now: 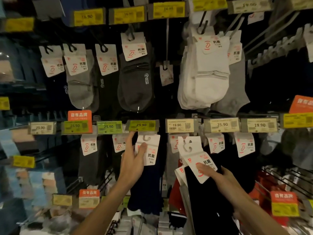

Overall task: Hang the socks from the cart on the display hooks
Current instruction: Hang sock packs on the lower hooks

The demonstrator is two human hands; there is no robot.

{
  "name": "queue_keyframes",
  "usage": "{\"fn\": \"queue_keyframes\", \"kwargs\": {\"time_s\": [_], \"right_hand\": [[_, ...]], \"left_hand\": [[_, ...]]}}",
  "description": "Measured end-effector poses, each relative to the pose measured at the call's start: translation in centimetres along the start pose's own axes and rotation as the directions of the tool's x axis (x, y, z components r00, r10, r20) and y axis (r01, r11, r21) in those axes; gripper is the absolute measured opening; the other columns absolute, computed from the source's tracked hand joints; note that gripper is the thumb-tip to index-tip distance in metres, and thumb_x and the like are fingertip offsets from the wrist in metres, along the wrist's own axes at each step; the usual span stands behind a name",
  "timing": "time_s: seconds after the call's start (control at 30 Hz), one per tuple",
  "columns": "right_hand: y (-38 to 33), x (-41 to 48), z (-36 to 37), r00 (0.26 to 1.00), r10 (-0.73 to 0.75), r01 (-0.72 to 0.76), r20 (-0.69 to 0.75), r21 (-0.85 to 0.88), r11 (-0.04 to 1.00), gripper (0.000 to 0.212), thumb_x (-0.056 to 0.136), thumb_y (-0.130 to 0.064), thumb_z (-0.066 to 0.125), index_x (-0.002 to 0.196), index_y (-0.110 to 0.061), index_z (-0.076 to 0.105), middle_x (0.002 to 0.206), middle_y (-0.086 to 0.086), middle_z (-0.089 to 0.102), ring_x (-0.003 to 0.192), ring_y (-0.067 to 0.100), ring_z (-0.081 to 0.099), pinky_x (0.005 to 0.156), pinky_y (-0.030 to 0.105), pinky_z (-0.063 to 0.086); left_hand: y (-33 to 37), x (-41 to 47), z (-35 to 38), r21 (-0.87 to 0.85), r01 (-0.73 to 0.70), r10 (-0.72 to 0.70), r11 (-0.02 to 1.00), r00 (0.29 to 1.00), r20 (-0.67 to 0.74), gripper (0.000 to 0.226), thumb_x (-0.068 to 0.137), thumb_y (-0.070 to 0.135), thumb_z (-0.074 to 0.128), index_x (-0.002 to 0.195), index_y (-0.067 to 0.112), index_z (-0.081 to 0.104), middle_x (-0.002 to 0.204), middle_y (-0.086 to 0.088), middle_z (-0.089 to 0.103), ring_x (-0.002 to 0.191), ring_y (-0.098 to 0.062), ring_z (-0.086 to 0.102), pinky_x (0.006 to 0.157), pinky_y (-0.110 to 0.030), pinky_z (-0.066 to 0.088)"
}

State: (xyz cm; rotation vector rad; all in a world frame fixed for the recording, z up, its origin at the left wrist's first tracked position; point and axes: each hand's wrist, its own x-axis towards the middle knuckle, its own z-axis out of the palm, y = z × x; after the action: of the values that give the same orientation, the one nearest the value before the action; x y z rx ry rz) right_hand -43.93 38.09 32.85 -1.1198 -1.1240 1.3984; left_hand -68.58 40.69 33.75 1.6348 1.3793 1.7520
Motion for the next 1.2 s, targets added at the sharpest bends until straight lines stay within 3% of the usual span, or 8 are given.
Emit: {"fn": "queue_keyframes", "kwargs": {"time_s": [0.17,0.43,0.53,0.6,0.7,0.83,0.97,1.2], "right_hand": [[0.2,0.2,0.6,1.000,-0.007,0.007,0.002,0.012,1.000,0.054,0.065,-0.029,0.083,0.113,-0.009,0.067,0.095,0.015,0.077,0.088,0.035,0.075,0.086,0.049,0.057],[0.5,0.3,0.8,1.000,-0.003,0.003,-0.005,0.034,0.999,0.059,0.064,-0.029,0.083,0.116,-0.010,0.065,0.096,0.015,0.077,0.087,0.033,0.075,0.081,0.046,0.058],[0.6,0.3,0.7,1.000,-0.015,0.015,-0.001,0.049,0.999,0.059,0.062,-0.029,0.083,0.114,-0.010,0.066,0.096,0.014,0.077,0.086,0.033,0.075,0.077,0.044,0.058],[0.6,0.3,0.7,1.000,-0.029,0.029,0.005,0.046,0.999,0.060,0.061,-0.031,0.084,0.114,-0.011,0.066,0.095,0.013,0.077,0.085,0.031,0.076,0.075,0.043,0.057],[0.5,0.3,0.8,0.998,-0.056,0.055,0.009,0.029,0.998,0.057,0.063,-0.032,0.082,0.114,-0.013,0.066,0.093,0.010,0.078,0.083,0.028,0.076,0.070,0.038,0.058],[0.6,0.4,0.9,0.998,-0.065,0.065,0.004,0.027,0.998,0.050,0.069,-0.029,0.081,0.113,-0.012,0.066,0.094,0.010,0.078,0.083,0.028,0.076,0.070,0.037,0.058],[1.0,0.5,0.8,0.999,-0.054,0.054,-0.001,0.037,0.998,0.045,0.074,-0.026,0.081,0.114,-0.012,0.065,0.093,0.010,0.078,0.082,0.028,0.076,0.067,0.036,0.058],[1.4,0.4,0.6,0.997,-0.073,0.074,-0.016,0.045,0.996,0.040,0.078,-0.023,0.081,0.112,-0.013,0.064,0.091,0.007,0.078,0.080,0.023,0.076,0.059,0.029,0.059]], "left_hand": [[0.7,1.5,-0.5,-0.034,-0.103,0.103,0.994,0.995,-0.005,0.061,0.104,0.022,0.047,0.149,0.049,0.017,0.124,0.028,0.055,0.085,0.006,0.068,0.069,-0.012,0.052],[0.0,2.8,-0.3,0.095,-0.110,0.114,0.989,0.993,-0.042,0.063,0.106,0.015,0.044,0.153,0.042,0.012,0.072,0.056,0.050,0.070,0.025,0.056,0.063,-0.003,0.045],[-0.3,2.8,-0.3,0.169,-0.128,0.142,0.977,0.987,-0.072,0.065,0.106,0.016,0.043,0.155,0.042,0.009,0.060,0.039,0.050,0.059,0.016,0.055,0.054,-0.004,0.041],[-0.8,3.0,-0.3,0.199,-0.138,0.153,0.970,0.986,-0.062,0.069,0.105,0.017,0.045,0.157,0.041,0.006,0.067,0.027,0.037,0.057,0.006,0.057,0.054,-0.008,0.041],[-0.9,3.5,-0.1,0.227,-0.185,0.200,0.956,0.979,-0.047,0.075,0.103,0.011,0.049,0.159,0.029,0.001,0.092,0.030,0.035,0.066,0.026,0.050,0.061,0.000,0.038],[-2.6,4.5,0.0,0.298,-0.217,0.239,0.930,0.970,-0.039,0.092,0.100,0.019,0.057,0.151,0.049,-0.012,0.115,-0.013,0.067,0.068,-0.016,0.058,0.067,-0.032,0.047],[-2.8,4.8,0.4,0.313,-0.235,0.266,0.920,0.962,-0.060,0.099,0.098,0.020,0.062,0.149,0.054,-0.016,0.137,-0.011,0.059,0.105,-0.031,0.064,0.090,-0.046,0.053],[-2.0,3.4,-0.1,0.451,-0.171,0.218,0.876,0.974,-0.053,0.096,0.095,0.021,0.065,0.155,0.039,-0.008,0.140,-0.020,0.047,0.115,-0.030,0.051,0.096,-0.045,0.043]]}}
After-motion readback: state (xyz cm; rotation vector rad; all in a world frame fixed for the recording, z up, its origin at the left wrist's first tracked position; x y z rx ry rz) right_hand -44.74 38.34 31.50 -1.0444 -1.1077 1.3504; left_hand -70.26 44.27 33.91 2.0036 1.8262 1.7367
